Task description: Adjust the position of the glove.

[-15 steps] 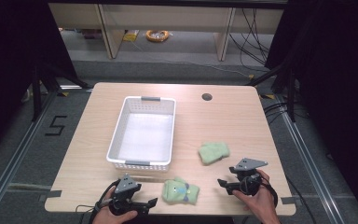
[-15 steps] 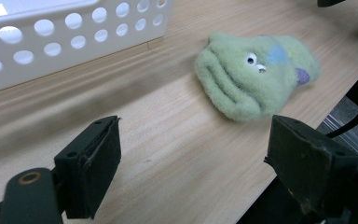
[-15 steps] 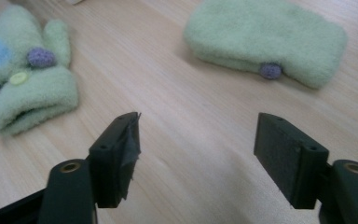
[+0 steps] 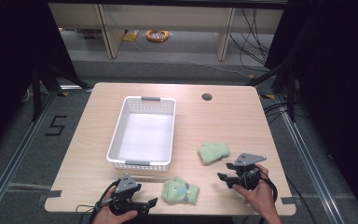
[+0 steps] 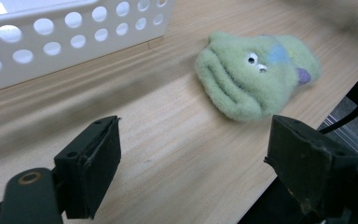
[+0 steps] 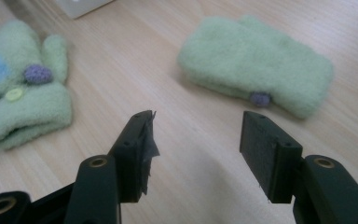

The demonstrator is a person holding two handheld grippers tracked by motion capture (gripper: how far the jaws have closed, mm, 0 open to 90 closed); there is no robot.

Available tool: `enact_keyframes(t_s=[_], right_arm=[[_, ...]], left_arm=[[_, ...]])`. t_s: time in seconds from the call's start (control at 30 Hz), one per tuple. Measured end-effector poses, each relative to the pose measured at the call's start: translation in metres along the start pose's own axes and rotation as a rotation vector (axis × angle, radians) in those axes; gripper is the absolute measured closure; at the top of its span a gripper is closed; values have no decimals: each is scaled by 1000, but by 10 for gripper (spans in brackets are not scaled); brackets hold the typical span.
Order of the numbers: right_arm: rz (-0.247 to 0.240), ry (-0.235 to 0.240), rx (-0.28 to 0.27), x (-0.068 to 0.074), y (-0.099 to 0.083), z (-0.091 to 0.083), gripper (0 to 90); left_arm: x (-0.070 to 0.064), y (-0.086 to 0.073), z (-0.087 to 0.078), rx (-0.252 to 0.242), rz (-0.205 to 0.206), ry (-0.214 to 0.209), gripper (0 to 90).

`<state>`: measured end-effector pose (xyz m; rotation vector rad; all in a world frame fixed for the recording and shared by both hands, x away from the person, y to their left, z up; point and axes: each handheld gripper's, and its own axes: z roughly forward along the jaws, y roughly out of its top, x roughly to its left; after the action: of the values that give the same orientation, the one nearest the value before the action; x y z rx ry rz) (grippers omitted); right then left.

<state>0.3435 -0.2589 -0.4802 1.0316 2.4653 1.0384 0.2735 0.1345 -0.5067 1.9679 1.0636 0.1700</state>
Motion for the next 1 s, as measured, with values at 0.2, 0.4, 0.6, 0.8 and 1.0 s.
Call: enact_keyframes(t_s=[0.2,0.4,0.6,0.8,1.0], right_arm=[[-17,-12,2,-7,9,6,483],[-9,-16,0,-14,22,9,473],[-6,-21,17,-21,33,13,487],[-23,-17,50,-25,49,30,533],[9,-31,93,-25,61,43,560]], left_arm=[[1,1,-1,4,5,-1,170],[1,0,-1,5,5,-3,171],[1,0,-1,5,5,-2,170],[2,1,-2,16,14,-2,170],[1,0,-1,5,0,-2,169]])
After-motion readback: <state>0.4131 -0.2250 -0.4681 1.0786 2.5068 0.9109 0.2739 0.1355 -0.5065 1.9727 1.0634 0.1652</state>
